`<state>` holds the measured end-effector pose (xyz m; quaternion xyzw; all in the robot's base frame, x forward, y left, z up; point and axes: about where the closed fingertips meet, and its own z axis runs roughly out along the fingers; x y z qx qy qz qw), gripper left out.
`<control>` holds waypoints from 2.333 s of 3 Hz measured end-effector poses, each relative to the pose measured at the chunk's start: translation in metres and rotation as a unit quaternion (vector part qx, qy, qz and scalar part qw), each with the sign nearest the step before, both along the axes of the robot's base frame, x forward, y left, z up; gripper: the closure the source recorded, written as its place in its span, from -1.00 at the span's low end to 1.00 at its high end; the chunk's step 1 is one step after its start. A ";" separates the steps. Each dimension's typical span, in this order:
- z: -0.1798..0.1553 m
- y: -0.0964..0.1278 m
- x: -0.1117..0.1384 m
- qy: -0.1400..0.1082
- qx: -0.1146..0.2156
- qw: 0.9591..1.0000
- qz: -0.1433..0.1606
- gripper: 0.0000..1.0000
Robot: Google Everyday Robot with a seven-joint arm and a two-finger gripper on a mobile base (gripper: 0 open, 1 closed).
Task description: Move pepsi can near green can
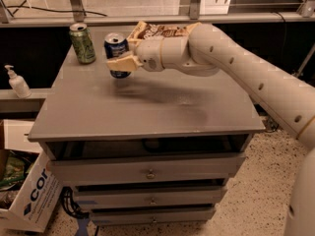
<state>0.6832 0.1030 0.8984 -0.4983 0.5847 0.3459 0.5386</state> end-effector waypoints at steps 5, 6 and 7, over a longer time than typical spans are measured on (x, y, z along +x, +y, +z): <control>-0.017 0.072 0.109 0.025 -0.032 0.999 -0.015 1.00; -0.023 0.082 0.110 0.030 -0.029 0.999 -0.011 1.00; -0.028 0.084 0.110 0.037 -0.030 0.999 -0.012 0.66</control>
Offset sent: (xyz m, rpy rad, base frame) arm 0.1065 0.0493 0.0074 -0.0858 0.0069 -0.0321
